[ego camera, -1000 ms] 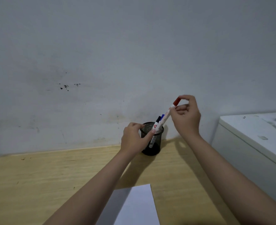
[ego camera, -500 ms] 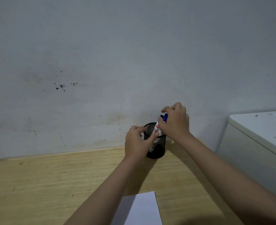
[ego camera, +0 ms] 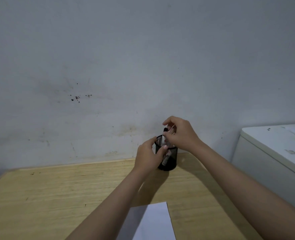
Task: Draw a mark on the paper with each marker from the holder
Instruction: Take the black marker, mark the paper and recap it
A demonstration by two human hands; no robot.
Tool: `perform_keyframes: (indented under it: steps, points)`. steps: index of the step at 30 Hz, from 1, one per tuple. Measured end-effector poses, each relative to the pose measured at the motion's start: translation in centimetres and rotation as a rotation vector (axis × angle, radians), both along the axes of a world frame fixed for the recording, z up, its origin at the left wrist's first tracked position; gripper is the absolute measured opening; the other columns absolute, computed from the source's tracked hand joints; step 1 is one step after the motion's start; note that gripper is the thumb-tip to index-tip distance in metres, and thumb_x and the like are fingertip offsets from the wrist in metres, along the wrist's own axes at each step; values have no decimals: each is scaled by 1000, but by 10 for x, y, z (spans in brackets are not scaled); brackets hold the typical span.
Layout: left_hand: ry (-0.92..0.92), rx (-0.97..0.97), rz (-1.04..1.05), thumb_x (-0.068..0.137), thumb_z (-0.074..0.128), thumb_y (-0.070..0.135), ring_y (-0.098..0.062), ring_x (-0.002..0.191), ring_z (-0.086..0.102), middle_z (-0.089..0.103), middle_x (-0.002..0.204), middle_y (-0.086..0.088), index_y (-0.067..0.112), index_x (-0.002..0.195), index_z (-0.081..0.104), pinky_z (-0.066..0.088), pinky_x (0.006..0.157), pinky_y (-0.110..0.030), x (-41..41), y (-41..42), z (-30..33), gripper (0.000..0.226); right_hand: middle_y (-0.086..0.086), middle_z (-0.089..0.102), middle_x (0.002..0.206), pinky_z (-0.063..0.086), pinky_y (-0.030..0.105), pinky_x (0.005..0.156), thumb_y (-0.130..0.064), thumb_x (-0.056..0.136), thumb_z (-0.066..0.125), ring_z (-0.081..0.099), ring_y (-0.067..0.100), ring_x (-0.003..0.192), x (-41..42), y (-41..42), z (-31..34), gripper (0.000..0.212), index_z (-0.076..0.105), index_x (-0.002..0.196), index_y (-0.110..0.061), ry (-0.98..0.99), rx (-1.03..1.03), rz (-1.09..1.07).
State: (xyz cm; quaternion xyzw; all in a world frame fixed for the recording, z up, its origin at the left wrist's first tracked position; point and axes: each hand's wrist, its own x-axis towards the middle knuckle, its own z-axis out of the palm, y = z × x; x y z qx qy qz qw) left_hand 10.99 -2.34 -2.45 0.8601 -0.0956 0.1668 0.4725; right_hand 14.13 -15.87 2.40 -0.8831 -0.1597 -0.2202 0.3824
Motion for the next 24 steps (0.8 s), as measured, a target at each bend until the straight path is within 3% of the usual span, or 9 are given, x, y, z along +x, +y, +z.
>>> perform_keyframes:
  steps: [3,5,8,10,14,20,24]
  points:
    - [42,-158,24,86,61,31,-17,100,62,60,102,8,13,111,58,43,74,-22,-20,7,8,31,5,60,84,51,26,63,-1,74,66,62,16,64,-31,-1,7,16,68,88,-8,-272,73,-14]
    - [126,-388,-7,87,59,29,-20,91,68,68,96,-3,13,103,56,48,66,-20,-37,12,22,23,8,60,82,55,28,64,-2,74,67,64,18,68,-65,-1,9,10,67,84,-6,-430,130,0]
    - [214,-694,-172,88,60,20,-11,65,70,71,82,-7,14,99,49,52,56,-18,-69,19,49,17,8,58,80,55,31,65,0,74,69,61,13,72,-122,7,-1,9,65,81,-4,-532,148,41]
    - [190,-755,-203,85,63,13,-10,61,67,68,75,-6,13,97,46,55,62,-23,-91,24,62,21,9,58,78,54,31,65,3,73,71,58,13,72,-150,16,-12,10,65,78,-2,-549,117,58]
    - [127,-748,-162,80,67,5,-17,72,63,66,77,-5,15,87,47,52,74,-34,-129,39,74,24,8,61,81,51,18,67,2,69,77,60,8,78,-188,29,-22,13,68,78,-2,-510,153,130]
    - [-65,-641,-185,77,66,-5,-20,68,55,58,71,-7,14,76,46,47,67,-27,-170,65,77,27,9,67,83,55,27,69,-15,75,76,63,15,70,-217,50,-9,18,69,92,-15,-148,638,180]
    - [-115,-409,-167,70,70,10,-14,65,53,59,72,0,18,74,50,45,65,-26,-187,77,74,22,16,63,80,53,30,59,-10,82,69,57,20,66,-226,67,3,11,70,93,-9,-37,814,153]
